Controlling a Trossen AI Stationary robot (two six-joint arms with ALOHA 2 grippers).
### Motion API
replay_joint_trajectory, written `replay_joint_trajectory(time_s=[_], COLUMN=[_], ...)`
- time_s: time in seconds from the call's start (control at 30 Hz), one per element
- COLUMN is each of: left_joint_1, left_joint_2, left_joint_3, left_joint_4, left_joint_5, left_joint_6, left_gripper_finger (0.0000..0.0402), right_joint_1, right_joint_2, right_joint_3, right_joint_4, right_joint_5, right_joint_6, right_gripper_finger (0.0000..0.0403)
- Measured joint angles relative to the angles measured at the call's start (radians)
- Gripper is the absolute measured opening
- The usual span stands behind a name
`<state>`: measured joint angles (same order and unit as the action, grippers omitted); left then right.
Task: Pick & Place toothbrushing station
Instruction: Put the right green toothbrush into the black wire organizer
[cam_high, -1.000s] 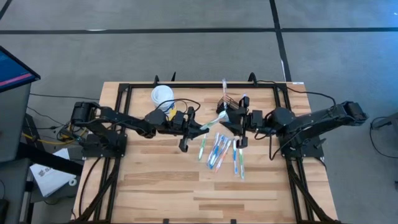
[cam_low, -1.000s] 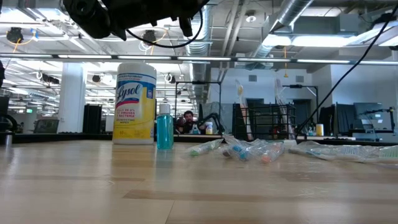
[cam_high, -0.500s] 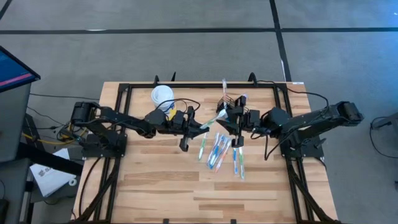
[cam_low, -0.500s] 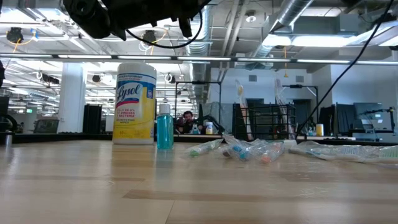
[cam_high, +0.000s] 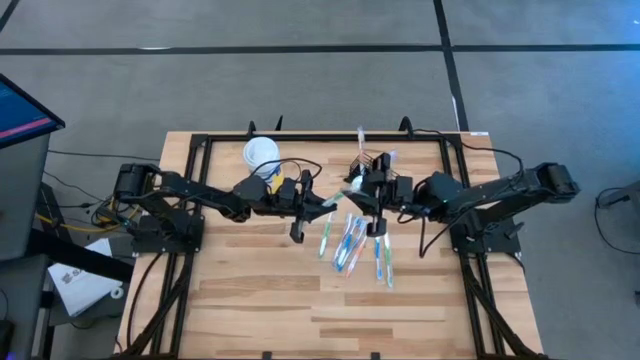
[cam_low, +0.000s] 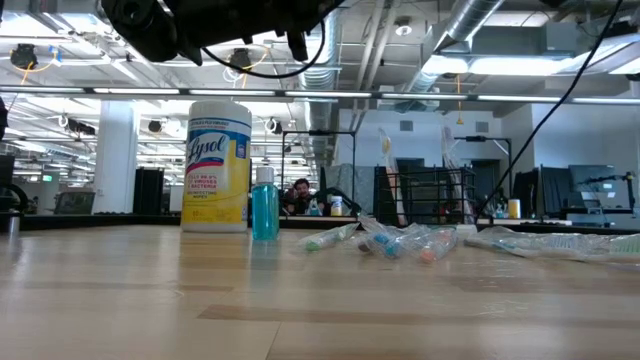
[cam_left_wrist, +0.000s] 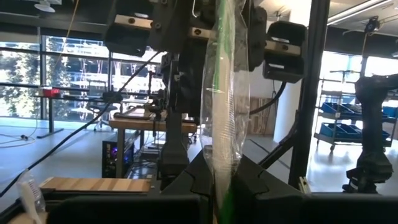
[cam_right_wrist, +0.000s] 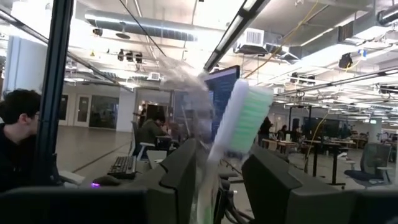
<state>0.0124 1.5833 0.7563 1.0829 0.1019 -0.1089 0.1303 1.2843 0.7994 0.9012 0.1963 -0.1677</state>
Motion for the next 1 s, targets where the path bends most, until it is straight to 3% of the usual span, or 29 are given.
replay_joint_trajectory(time_s=[0.17, 0.37, 1.0], left_joint_1=[0.000, 0.001, 0.008], left_joint_2=[0.000, 0.000, -0.029], left_joint_3=[0.000, 0.000, -0.001], left_joint_4=[-0.002, -0.002, -0.013], left_joint_5=[-0.001, -0.002, -0.011], left_joint_6=[0.000, 0.004, -0.004], left_gripper_finger=[0.0010, 0.0010, 0.0071], right_joint_1=[0.000, 0.008, 0.007], right_joint_2=[-0.013, -0.013, -0.040], right_joint_3=[0.000, 0.000, -0.001], right_joint_4=[-0.011, -0.025, -0.069], right_joint_5=[0.000, -0.020, -0.014], right_joint_6=[0.000, 0.005, -0.021], right_gripper_finger=[0.0091, 0.0012, 0.0005])
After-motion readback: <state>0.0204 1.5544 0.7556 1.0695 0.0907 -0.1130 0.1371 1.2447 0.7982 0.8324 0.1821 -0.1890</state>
